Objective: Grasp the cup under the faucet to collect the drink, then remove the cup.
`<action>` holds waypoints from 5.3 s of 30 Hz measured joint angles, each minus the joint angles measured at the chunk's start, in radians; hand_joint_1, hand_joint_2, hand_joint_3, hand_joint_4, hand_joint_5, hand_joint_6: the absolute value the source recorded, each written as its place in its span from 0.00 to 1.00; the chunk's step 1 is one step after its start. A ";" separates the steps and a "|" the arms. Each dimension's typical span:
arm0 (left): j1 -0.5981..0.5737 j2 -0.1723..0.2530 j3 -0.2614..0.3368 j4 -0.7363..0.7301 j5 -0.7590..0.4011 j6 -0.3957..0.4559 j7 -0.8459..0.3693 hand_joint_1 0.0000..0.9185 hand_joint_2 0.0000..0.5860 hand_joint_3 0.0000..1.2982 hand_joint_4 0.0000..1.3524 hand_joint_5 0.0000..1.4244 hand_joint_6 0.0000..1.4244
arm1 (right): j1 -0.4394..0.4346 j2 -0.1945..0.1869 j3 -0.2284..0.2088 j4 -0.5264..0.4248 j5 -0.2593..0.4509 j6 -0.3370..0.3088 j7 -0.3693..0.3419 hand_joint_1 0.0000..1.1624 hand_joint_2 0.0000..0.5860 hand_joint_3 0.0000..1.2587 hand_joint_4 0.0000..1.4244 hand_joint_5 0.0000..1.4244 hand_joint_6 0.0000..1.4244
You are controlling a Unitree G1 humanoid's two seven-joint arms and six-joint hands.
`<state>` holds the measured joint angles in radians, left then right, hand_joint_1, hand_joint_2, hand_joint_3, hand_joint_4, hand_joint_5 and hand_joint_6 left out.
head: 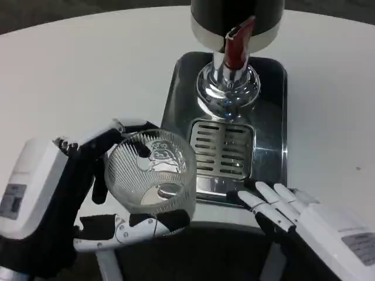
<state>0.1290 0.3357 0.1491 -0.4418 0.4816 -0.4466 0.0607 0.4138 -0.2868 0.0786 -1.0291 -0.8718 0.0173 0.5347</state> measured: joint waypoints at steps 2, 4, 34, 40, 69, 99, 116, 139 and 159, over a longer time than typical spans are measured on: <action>-0.010 0.000 0.000 0.009 0.000 0.005 0.000 0.60 0.05 0.74 0.79 0.88 1.00 | 0.005 0.002 -0.001 0.000 0.000 -0.005 0.000 0.37 0.75 0.08 0.00 0.00 0.01; -0.020 0.000 0.000 0.022 0.001 0.007 0.000 0.60 0.05 0.74 0.79 0.88 1.00 | 0.010 0.004 -0.006 0.000 0.001 -0.012 0.000 0.37 0.75 0.08 0.00 0.00 0.01; -0.488 0.040 -0.114 0.473 0.159 0.154 0.105 0.60 0.05 0.74 0.79 0.88 1.00 | 0.085 0.111 -0.073 -0.002 0.035 -0.178 0.002 0.37 0.75 0.08 0.00 0.00 0.01; -0.551 0.031 -0.185 0.564 0.198 0.179 0.135 0.60 0.05 0.74 0.79 0.88 1.00 | 0.092 0.133 -0.068 -0.002 0.035 -0.214 0.016 0.37 0.75 0.08 0.00 0.00 0.01; -0.759 -0.047 -0.368 0.782 0.236 0.242 0.215 0.60 0.04 0.74 0.79 0.88 1.00 | 0.132 0.137 -0.150 -0.002 0.117 -0.268 0.038 0.37 0.75 0.08 0.00 0.00 0.01; -0.783 0.002 -0.404 0.797 0.263 0.272 0.236 0.30 0.11 0.42 0.39 0.56 0.82 | 0.097 0.115 -0.103 -0.002 0.113 -0.205 0.039 0.37 0.76 0.08 0.01 0.00 0.01; -0.805 0.008 -0.424 0.812 0.263 0.271 0.204 0.26 0.11 0.28 0.22 0.43 0.71 | 0.039 0.061 -0.066 -0.002 0.111 -0.123 0.040 0.37 0.76 0.09 0.01 0.00 0.01; -0.815 0.009 -0.436 0.816 0.195 0.214 0.157 0.25 0.13 0.15 0.10 0.40 0.69 | 0.034 0.040 -0.058 -0.001 0.110 -0.099 0.039 0.37 0.76 0.10 0.02 0.00 0.02; -0.754 0.061 -0.366 0.646 0.154 0.214 0.124 0.22 0.13 0.16 0.10 0.39 0.69 | 0.049 0.041 -0.040 -0.002 0.110 -0.099 0.027 0.37 0.76 0.11 0.02 0.00 0.02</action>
<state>-0.6248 0.3970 -0.2165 0.2039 0.6355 -0.2331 0.1844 0.4623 -0.2458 0.0389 -1.0308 -0.7615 -0.0820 0.5618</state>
